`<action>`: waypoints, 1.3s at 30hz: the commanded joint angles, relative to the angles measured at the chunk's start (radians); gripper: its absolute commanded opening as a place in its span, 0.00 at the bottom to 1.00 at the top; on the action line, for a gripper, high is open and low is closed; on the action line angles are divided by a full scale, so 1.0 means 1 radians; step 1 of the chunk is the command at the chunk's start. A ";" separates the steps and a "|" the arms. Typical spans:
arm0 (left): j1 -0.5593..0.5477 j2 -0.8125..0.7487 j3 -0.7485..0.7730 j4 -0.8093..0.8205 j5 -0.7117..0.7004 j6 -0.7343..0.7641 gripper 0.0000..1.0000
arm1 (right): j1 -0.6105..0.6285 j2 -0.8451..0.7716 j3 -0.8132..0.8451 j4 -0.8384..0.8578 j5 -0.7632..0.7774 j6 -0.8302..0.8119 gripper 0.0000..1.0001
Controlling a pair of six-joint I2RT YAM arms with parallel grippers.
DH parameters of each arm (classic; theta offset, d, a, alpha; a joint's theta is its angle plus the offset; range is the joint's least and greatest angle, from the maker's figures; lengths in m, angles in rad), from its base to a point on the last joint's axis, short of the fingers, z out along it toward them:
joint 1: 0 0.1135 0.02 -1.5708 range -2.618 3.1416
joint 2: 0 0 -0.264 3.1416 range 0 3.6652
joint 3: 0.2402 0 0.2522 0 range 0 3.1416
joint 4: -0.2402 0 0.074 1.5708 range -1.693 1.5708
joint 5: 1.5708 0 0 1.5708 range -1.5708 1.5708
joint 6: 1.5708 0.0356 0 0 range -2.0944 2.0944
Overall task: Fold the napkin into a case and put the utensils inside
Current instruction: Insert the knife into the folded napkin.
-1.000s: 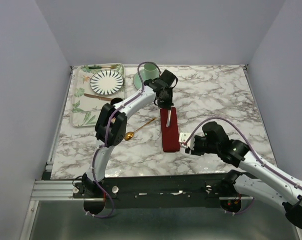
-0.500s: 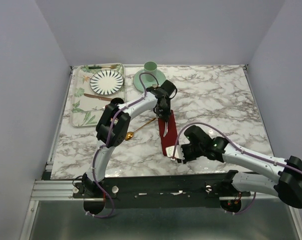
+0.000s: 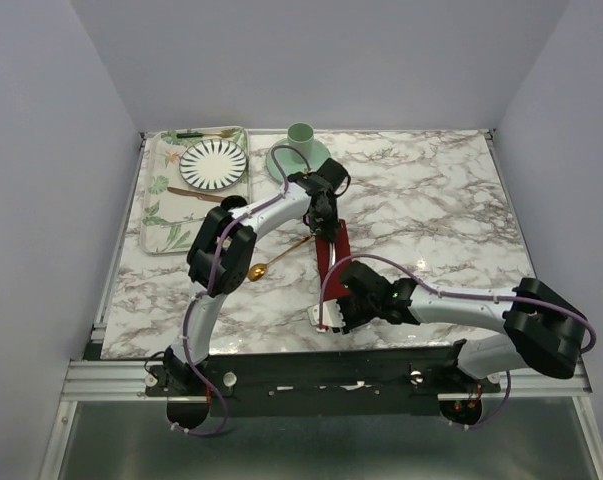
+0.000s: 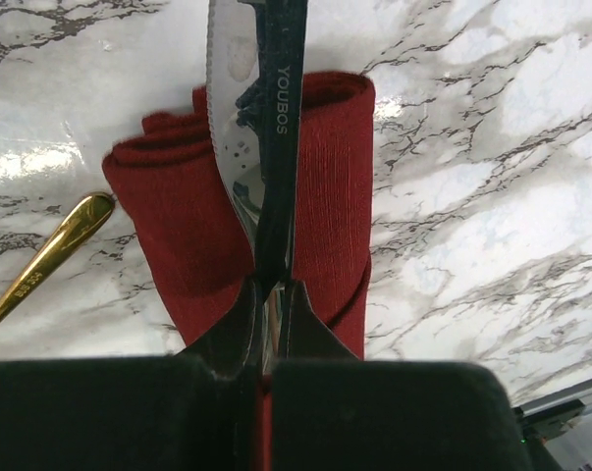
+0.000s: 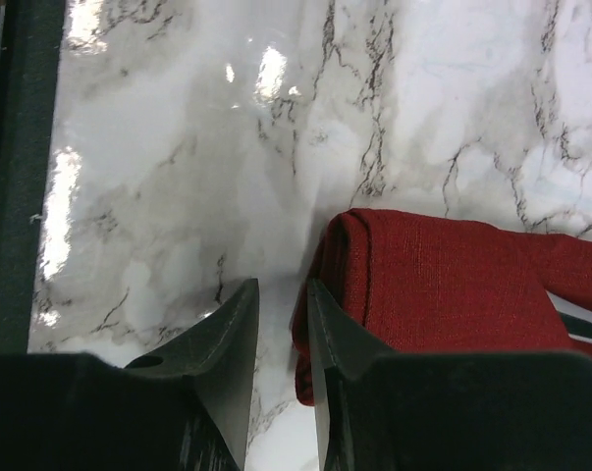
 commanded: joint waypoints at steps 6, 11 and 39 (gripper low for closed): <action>0.019 -0.078 -0.077 -0.028 0.081 -0.090 0.00 | 0.029 0.058 0.023 0.090 0.097 0.016 0.34; 0.020 -0.075 -0.080 -0.034 0.078 -0.085 0.00 | 0.035 0.068 0.034 0.099 0.107 0.028 0.34; -0.038 -0.160 -0.235 -0.004 0.082 -0.114 0.00 | 0.035 0.091 0.026 0.152 0.164 0.068 0.33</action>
